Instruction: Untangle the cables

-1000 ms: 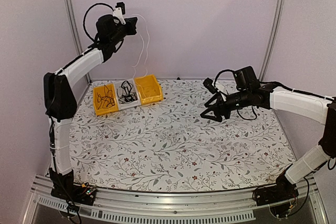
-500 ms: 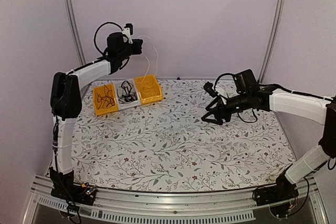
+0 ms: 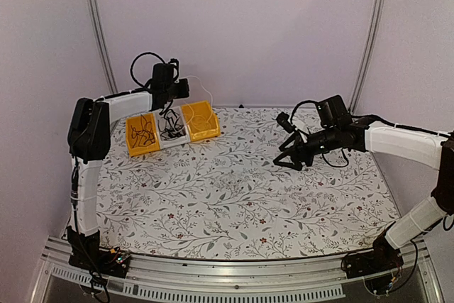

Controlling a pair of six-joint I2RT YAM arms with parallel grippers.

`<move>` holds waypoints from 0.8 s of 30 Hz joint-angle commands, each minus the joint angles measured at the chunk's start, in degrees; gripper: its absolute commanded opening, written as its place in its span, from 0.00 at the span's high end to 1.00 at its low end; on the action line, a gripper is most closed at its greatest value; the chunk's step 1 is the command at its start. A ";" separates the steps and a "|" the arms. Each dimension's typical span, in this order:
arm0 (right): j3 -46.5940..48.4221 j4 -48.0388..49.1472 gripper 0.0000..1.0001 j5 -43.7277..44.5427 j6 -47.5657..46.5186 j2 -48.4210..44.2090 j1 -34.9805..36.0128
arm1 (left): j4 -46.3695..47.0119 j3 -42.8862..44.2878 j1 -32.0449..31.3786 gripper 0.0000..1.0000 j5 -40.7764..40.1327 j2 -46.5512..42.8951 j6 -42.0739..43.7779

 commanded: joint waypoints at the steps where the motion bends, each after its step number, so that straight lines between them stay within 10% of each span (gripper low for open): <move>1: -0.22 0.12 0.29 -0.65 -0.35 -0.24 -0.25 | -1.36 3.34 -0.86 1.00 -2.06 -1.29 -1.10; 12: -0.28 -0.24 0.29 -0.75 -0.57 0.15 -0.25 | 13.83 13.81 -0.86 1.00 18.72 5.12 -6.46; 24: -0.61 -2.08 0.29 -0.05 -1.45 -0.56 -0.25 | 17.11 6.83 2.81 1.00 21.84 9.24 -5.76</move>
